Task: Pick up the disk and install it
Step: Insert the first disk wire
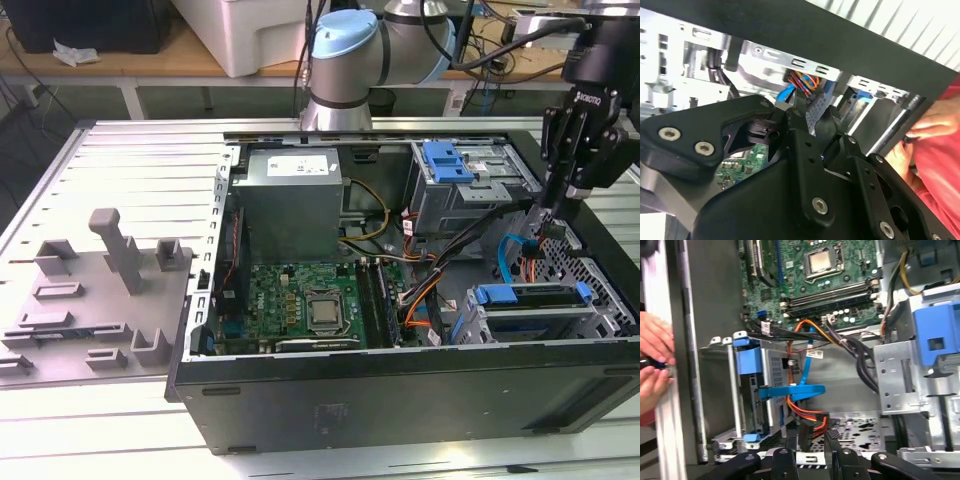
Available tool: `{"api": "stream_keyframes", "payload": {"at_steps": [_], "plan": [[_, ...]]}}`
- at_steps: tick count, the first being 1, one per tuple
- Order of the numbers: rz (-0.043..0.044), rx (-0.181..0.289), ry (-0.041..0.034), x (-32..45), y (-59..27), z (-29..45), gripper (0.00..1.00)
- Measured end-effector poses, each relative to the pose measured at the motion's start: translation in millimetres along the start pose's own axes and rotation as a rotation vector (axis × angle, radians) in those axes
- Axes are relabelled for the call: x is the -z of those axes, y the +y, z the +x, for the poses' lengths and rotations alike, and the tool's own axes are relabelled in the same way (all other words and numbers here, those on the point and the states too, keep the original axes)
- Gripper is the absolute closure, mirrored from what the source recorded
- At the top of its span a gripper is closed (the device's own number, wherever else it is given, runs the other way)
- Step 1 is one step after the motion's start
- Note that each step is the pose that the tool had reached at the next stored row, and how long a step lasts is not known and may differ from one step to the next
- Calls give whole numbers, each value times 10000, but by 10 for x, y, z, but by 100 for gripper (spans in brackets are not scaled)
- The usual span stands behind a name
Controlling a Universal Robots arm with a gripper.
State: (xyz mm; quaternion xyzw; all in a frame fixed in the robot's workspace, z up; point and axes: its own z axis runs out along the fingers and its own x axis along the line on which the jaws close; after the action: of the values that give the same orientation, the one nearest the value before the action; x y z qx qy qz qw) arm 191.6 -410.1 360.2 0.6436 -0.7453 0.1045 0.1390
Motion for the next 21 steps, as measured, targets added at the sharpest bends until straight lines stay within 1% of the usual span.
{"api": "stream_keyframes", "payload": {"at_steps": [2, 4, 7, 8, 10, 13, 14, 16, 17, 18, 19, 20, 21], "plan": [[-8, -39, 29, 4, 2, -10, 64], [-12, -49, 35, 4, 1, -12, 64], [-105, -310, 44, 4, 2, -14, 64], [-150, -434, 45, 4, 1, -14, 64], [-297, -842, 48, -8, 1, -18, 64], [-365, -1064, 106, -27, -7, -26, 64], [-378, -1126, 148, -31, -12, -28, 64], [-391, -1232, 267, -38, -19, -34, 64], [-378, -1298, 426, -42, -22, -40, 64], [-367, -1338, 538, -45, -24, -45, 64], [-358, -1367, 622, -47, -25, -49, 64], [-341, -1401, 748, -50, -26, -57, 64], [-329, -1418, 824, -52, -24, -67, 64]]}}
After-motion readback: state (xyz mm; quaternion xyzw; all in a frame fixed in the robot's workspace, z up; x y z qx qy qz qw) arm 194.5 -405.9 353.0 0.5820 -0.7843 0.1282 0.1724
